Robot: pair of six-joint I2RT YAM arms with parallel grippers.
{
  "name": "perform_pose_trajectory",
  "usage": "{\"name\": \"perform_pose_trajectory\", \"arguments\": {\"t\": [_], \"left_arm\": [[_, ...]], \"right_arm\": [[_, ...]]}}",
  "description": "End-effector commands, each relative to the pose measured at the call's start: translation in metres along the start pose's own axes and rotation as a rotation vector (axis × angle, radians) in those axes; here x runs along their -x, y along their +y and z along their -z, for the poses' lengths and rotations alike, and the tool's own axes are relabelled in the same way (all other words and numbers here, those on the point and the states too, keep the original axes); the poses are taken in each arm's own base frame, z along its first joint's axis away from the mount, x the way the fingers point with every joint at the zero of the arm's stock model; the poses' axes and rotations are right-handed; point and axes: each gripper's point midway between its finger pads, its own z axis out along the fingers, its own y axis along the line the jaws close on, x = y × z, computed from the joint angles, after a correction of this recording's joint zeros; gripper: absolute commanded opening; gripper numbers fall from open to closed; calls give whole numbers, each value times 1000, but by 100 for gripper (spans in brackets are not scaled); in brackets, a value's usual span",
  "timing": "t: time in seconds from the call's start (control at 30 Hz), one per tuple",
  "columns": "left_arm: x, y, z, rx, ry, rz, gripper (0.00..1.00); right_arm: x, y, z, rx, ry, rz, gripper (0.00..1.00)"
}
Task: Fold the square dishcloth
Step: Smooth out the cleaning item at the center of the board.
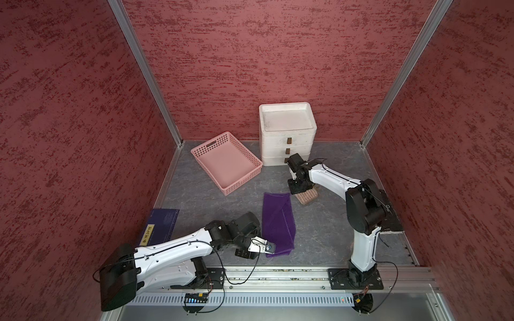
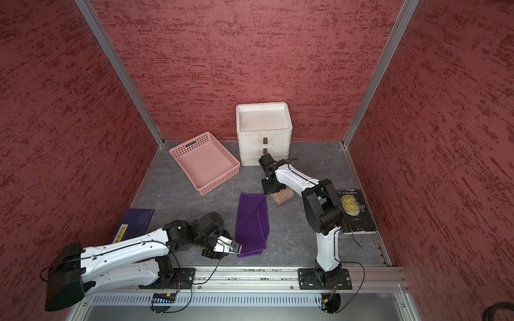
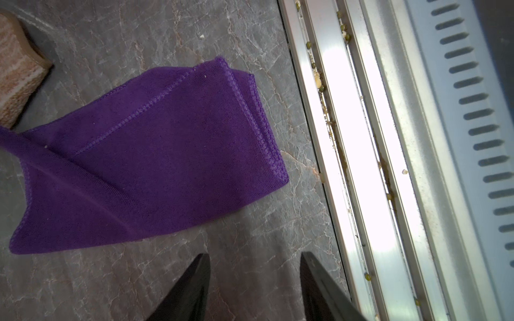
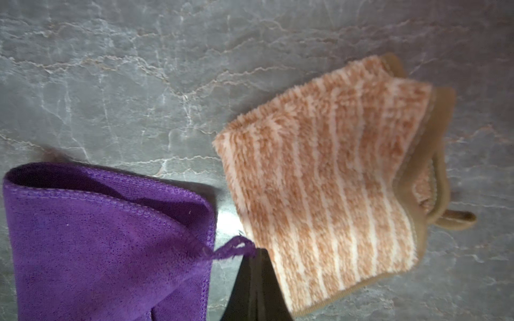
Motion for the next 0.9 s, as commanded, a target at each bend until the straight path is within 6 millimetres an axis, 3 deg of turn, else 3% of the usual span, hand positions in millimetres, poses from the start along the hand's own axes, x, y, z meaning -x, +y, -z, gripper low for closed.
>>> {"name": "perform_pose_trajectory", "arguments": {"t": [0.0, 0.13, 0.2, 0.27, 0.37, 0.5, 0.7, 0.87], "left_arm": [[25, 6, -2, 0, -70, -22, 56], [38, 16, -8, 26, -85, -35, 55], [35, 41, -8, 94, -73, -11, 53], [26, 73, 2, 153, -76, 63, 50], [18, 120, 22, 217, -148, 181, 49], [-1, 169, 6, 320, -91, 246, 46], [-21, 205, -37, 323, 39, 305, 41], [-33, 220, -54, 346, 108, 274, 40]], "right_arm": [[20, 8, -4, 28, -28, -2, 1], [34, 27, 0, 132, -79, -16, 24], [33, 28, 12, 149, -111, -33, 29], [23, 18, 27, 128, -139, -66, 42], [-16, 7, 54, 160, -176, -156, 45], [-79, 15, 68, 284, -173, -255, 46], [-167, 49, 63, 474, -95, -307, 50], [-207, 75, 62, 578, -54, -325, 51]]}}
